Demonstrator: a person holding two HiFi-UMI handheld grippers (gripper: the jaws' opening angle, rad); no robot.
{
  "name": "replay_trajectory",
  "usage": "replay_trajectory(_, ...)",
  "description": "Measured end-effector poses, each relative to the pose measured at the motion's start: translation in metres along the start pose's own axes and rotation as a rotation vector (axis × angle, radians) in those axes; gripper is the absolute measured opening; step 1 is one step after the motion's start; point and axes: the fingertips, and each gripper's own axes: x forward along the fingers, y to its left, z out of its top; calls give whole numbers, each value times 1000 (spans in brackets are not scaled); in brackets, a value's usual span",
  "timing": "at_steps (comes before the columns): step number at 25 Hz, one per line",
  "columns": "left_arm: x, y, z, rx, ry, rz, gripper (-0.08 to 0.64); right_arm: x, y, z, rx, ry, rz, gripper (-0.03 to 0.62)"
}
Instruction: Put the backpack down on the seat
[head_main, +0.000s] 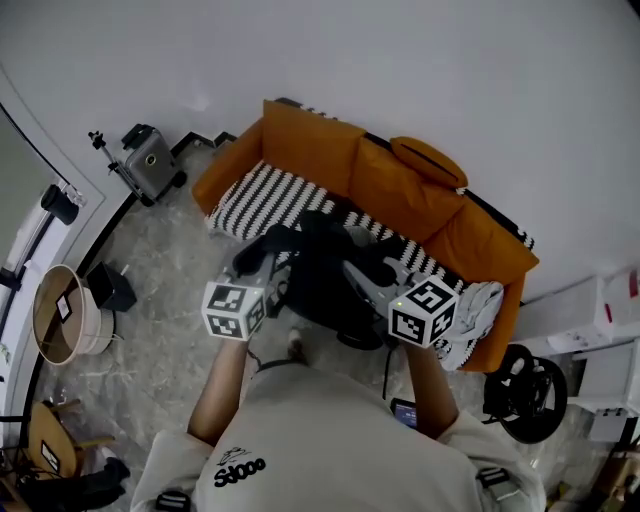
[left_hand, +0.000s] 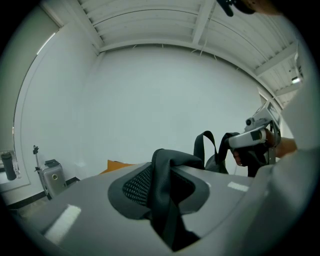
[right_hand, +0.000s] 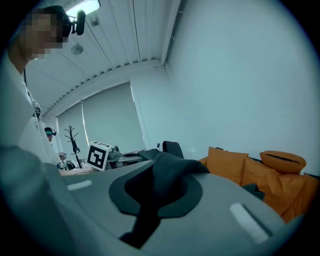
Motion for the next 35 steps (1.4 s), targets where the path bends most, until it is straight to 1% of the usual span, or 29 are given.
replay_trajectory(3, 14, 16, 5, 6, 1, -3, 77, 19, -13, 9, 0, 6, -3, 12)
replay_trajectory(7, 29, 35, 7, 50, 16, -8, 78, 43, -29, 15, 12, 21, -8, 12)
replay_trajectory(14, 57, 76, -7, -5, 43, -27, 78, 88, -52, 17, 41, 51, -19, 11)
replay_trajectory(21, 86, 104, -12, 6, 87, -70, 83, 116, -74, 19, 73, 59, -43, 12)
replay_trajectory(27, 113, 125, -4, 18, 102, -91, 86, 136, -93, 24, 86, 64, -61, 12)
replay_trajectory(32, 135, 136, 13, 24, 83, -102, 84, 149, -112, 40, 76, 49, -70, 12)
replay_trajectory(35, 150, 143, 16, 15, 80, -102, 84, 158, -126, 45, 68, 52, -61, 12)
